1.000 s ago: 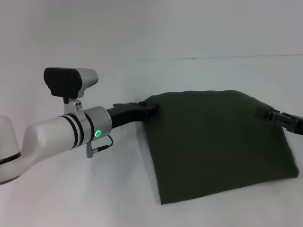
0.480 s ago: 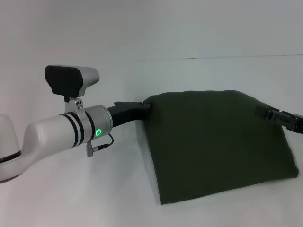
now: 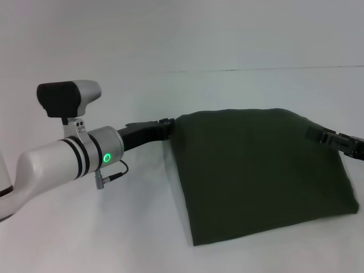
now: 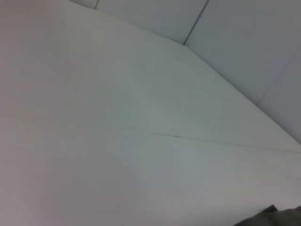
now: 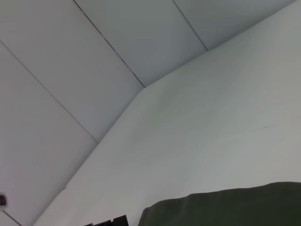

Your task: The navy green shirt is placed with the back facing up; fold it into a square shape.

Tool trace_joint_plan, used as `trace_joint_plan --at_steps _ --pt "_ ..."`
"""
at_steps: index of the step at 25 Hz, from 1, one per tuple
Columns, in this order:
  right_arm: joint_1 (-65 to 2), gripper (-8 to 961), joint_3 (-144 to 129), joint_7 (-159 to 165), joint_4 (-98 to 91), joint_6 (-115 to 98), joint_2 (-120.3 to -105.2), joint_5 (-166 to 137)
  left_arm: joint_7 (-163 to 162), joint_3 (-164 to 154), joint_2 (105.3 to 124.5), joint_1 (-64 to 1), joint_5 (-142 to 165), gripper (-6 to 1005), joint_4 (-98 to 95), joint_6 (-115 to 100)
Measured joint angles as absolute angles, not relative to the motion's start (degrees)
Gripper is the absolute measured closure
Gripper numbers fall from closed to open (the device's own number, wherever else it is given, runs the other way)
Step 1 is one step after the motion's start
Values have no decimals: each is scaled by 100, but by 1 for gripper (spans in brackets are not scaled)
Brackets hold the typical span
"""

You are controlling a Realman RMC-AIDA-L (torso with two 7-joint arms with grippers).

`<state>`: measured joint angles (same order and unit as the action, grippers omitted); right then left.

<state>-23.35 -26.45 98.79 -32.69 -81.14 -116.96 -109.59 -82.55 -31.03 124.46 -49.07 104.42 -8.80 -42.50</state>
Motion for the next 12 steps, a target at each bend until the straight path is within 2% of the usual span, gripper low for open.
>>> trace_joint_plan --at_steps 10,12 --pt "-2359 96 -2678 9893 -3277 -8094 -11696 -10967 -8684 -3176 12414 -4771 10488 793 -898 -4695" --pt "-2363 96 -2679 9894 -3278 -8101 -11694 -10968 -8710 -3204 12415 -4764 10495 701 -900 -4707"
